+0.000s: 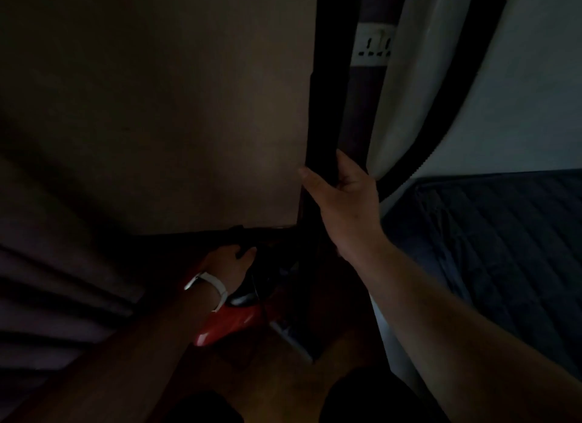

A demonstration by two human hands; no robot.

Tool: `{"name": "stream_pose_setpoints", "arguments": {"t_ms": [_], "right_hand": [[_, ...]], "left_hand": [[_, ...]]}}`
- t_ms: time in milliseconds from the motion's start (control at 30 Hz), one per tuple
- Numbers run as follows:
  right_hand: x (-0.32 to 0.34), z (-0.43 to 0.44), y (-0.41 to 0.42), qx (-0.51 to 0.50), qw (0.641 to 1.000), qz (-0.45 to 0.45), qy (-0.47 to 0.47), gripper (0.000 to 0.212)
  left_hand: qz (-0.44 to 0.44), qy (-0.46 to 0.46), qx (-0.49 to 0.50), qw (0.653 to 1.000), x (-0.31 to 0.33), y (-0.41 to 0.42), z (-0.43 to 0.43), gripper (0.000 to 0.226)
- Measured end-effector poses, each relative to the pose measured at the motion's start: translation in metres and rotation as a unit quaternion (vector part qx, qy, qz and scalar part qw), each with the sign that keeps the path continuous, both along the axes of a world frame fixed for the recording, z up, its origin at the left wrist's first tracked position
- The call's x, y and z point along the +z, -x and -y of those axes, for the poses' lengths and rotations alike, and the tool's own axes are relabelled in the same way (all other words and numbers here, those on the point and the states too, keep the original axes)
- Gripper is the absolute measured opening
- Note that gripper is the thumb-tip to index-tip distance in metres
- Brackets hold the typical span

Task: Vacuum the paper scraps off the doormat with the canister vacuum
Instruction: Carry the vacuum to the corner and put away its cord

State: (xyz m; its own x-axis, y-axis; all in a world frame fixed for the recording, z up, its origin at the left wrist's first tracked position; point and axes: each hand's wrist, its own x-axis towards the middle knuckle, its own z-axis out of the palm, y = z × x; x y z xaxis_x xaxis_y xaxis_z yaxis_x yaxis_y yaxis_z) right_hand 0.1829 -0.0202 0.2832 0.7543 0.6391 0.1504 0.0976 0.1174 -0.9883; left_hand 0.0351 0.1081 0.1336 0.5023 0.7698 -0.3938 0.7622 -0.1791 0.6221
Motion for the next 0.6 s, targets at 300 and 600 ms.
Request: {"name": "stream_pose_setpoints", "arguments": {"t_ms": [300, 600], "right_hand": [[-0.035, -0.014, -0.037, -0.077, 0.996, 0.049, -0.015, 0.022], [-0.055, -0.032, -0.064, -0.131, 0.990, 0.047, 0.005, 0.021]], "left_hand": [[-0.025, -0.005, -0.010, 1.000, -0.072, 0.005, -0.019, 0.050], [-0.015, 0.026, 0.006, 1.000, -0.112, 0.013, -0.036, 0.039]]}}
